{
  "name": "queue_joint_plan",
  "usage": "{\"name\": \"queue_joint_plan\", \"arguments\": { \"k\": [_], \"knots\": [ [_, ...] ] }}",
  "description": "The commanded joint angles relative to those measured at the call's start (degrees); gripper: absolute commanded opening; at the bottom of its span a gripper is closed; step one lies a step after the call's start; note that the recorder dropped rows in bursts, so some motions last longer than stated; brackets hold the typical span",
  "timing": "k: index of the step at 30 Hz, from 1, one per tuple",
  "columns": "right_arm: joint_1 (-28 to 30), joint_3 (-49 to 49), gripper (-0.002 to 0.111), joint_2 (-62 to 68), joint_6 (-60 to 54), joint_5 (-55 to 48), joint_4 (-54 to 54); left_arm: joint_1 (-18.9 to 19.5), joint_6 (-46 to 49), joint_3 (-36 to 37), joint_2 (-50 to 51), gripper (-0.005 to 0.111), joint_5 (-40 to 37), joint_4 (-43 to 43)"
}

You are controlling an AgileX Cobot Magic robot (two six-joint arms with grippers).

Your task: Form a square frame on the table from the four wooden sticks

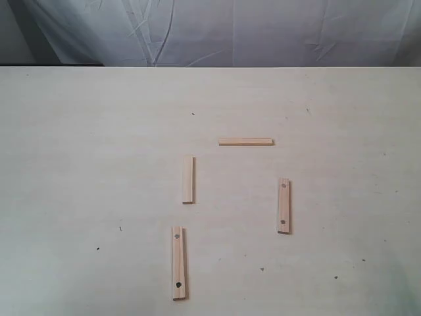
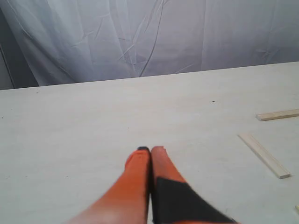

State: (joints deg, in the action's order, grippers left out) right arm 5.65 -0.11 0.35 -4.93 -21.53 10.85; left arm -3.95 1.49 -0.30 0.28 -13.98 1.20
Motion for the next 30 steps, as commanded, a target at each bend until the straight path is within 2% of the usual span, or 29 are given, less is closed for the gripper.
{"name": "queue_joint_plan", "arguments": {
  "k": [1,18,26,30],
  "knots": [
    [0.3,0.1,0.000,-0.4,0.0,0.6,-0.2,-0.1,0.0,0.3,-0.3,0.000,0.6,0.0],
    [0.3,0.1,0.000,-0.4,0.0,1.0,-0.1,-0.1,0.0,0.3,-0.3,0.000,0.6,0.0],
    [0.3,0.1,0.000,-0.4,0.0,24.7,-0.1,-0.1,0.0,0.3,-0.3,0.000,0.6,0.0],
    [0.3,0.1,0.000,-0.4,0.0,31.2,-0.1,-0.1,0.0,0.3,-0.3,0.000,0.6,0.0]
  ]
}}
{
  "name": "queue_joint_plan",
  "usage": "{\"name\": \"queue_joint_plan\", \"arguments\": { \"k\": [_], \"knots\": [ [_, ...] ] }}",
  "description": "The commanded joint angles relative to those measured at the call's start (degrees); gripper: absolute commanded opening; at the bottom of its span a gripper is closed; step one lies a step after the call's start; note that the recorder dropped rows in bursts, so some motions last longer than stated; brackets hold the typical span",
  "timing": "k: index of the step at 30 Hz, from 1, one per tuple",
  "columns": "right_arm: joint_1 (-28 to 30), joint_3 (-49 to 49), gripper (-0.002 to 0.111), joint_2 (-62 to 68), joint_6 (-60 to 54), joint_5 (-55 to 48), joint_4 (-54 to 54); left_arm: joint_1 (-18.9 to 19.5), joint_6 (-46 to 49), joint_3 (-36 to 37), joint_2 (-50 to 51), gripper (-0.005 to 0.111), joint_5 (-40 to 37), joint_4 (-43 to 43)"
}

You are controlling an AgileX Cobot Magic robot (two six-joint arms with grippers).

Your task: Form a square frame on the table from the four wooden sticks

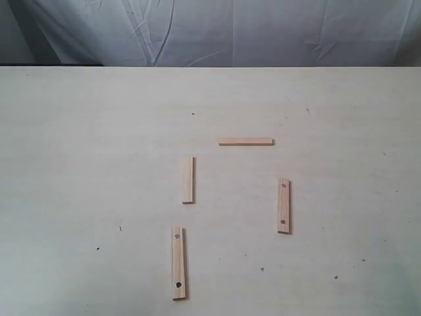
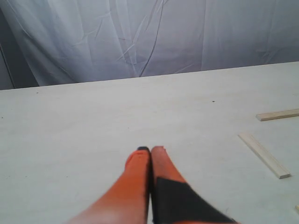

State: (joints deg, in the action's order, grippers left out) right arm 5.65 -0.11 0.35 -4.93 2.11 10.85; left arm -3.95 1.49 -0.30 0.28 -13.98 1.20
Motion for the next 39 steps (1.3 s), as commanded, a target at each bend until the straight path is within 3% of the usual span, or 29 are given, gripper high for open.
{"name": "queue_joint_plan", "arguments": {
  "k": [1,8,10,14,15,18,24,29,39],
  "knots": [
    [0.3,0.1,0.000,-0.4,0.0,8.6,-0.1,-0.1,0.0,0.3,-0.3,0.000,0.6,0.0],
    [0.3,0.1,0.000,-0.4,0.0,12.3,0.1,-0.1,0.0,0.3,-0.3,0.000,0.6,0.0],
    [0.3,-1.9,-0.001,-0.4,0.0,6.8,-0.1,-0.1,0.0,0.3,-0.3,0.000,0.6,0.0],
    [0.3,-19.0,-0.001,9.8,-1.9,-19.7,-3.0,-0.1,0.0,0.3,-0.3,0.000,0.6,0.0],
    [0.3,-25.5,-0.001,16.3,-1.9,-30.8,-2.6,-0.1,0.0,0.3,-0.3,0.000,0.6,0.0],
    [0.3,-34.0,-0.001,29.3,-1.9,-45.1,0.0,-0.1,0.0,0.3,-0.3,0.000,0.6,0.0],
    [0.3,-35.4,-0.001,43.4,-0.8,-39.0,9.4,-0.1,0.0,0.3,-0.3,0.000,0.6,0.0],
    [-1.1,-38.1,-0.001,55.2,-3.0,-42.6,10.9,-0.1,0.0,0.3,-0.3,0.000,0.6,0.0],
    [-11.9,-43.6,-0.001,70.8,-0.4,-45.1,6.6,-0.1,0.0,0.3,-0.3,0.000,0.6,0.0]
  ]
}}
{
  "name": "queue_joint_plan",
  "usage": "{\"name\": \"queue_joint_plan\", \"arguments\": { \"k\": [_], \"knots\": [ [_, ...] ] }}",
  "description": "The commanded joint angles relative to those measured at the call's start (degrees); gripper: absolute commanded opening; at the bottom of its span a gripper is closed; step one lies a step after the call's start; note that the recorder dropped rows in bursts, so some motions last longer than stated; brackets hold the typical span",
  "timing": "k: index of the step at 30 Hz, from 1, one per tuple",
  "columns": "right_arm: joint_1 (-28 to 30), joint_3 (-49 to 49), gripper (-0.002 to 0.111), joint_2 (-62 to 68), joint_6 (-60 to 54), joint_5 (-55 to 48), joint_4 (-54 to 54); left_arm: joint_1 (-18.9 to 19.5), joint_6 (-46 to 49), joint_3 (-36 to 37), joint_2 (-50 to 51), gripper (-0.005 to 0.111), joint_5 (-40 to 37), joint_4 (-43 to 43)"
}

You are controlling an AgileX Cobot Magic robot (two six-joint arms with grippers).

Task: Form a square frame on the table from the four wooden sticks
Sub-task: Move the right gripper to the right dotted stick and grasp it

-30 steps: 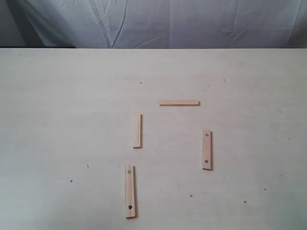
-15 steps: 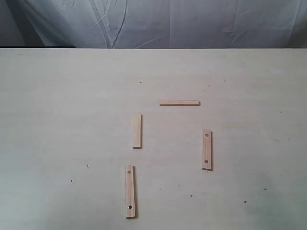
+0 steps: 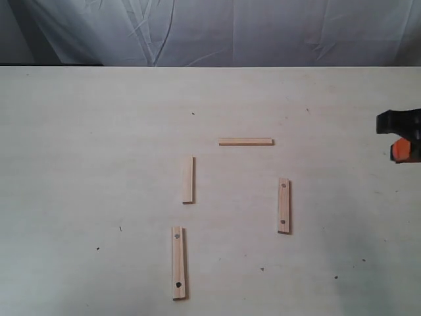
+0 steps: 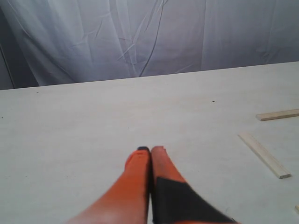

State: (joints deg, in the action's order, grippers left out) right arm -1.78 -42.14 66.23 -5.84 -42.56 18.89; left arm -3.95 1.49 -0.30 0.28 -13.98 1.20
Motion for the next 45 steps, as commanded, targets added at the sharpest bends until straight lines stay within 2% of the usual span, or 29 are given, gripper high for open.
{"name": "queue_joint_plan", "arguments": {
  "k": [1,7,11,17,20,22,27,29,33,45],
  "knots": [
    [-5.9,-2.0,-0.001,6.2,0.8,-0.1,-1.4,-0.1,0.0,0.3,-0.3,0.000,0.6,0.0],
    [-16.2,-5.3,-0.001,13.4,3.9,0.9,-1.7,-0.1,0.0,0.3,-0.3,0.000,0.6,0.0],
    [-24.4,-9.2,-0.001,19.2,10.7,0.7,-5.9,-0.1,0.0,0.3,-0.3,0.000,0.6,0.0],
    [-33.7,-13.3,-0.001,28.5,33.6,1.5,-21.6,-0.1,0.0,0.3,-0.3,0.000,0.6,0.0],
    [-34.5,-13.3,-0.001,31.5,40.5,3.3,-25.0,-0.1,0.0,0.3,-0.3,0.000,0.6,0.0],
    [-34.2,-13.3,0.003,33.2,43.0,3.8,-25.2,-0.1,0.0,0.3,-0.3,0.000,0.6,0.0],
    [-34.2,-13.3,0.039,35.7,49.0,6.0,-28.4,-0.1,0.0,0.3,-0.3,0.000,0.6,0.0],
    [-34.2,-13.3,0.046,36.4,52.6,7.2,-29.7,-0.1,0.0,0.3,-0.3,0.000,0.6,0.0],
    [-34.2,-13.3,0.046,38.6,58.4,8.2,-32.7,-0.1,0.0,0.3,-0.3,0.000,0.6,0.0],
    [-34.2,-13.3,0.044,43.4,58.4,11.2,-32.7,-0.1,0.0,0.3,-0.3,0.000,0.6,0.0]
  ]
}}
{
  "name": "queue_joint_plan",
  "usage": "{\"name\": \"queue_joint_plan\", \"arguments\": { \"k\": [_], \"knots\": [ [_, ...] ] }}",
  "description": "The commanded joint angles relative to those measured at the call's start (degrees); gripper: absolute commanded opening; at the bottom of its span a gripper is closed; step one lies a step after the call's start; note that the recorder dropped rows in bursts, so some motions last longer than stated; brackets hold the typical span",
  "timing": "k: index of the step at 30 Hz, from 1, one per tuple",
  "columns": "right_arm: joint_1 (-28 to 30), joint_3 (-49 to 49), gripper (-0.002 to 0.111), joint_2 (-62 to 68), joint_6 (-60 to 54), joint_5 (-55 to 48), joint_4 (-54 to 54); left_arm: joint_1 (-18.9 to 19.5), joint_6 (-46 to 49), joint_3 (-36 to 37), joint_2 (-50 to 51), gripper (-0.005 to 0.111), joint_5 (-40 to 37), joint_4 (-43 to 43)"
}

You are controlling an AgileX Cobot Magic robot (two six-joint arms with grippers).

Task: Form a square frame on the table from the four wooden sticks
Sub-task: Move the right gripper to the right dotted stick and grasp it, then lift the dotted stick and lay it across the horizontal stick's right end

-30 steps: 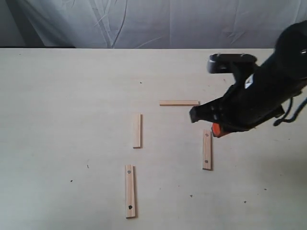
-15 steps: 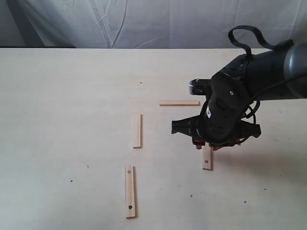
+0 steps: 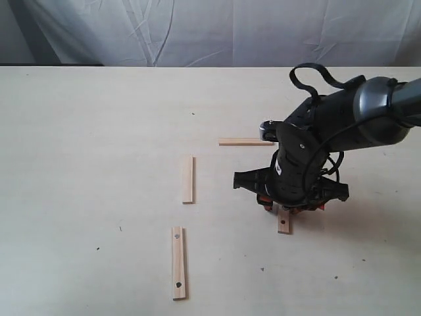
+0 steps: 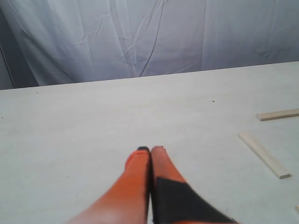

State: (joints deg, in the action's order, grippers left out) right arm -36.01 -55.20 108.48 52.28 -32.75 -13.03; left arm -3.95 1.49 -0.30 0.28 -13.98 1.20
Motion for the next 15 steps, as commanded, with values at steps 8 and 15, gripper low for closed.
{"name": "queue_joint_plan", "arguments": {
  "k": [8,15],
  "knots": [
    [0.1,-0.9,0.000,1.3,0.2,0.0,-1.0,-0.1,0.0,0.3,-0.3,0.000,0.6,0.0],
    [0.2,-10.2,0.000,-2.5,-5.8,-6.7,-6.3,-0.1,0.0,0.3,-0.3,0.000,0.6,0.0]
  ]
}}
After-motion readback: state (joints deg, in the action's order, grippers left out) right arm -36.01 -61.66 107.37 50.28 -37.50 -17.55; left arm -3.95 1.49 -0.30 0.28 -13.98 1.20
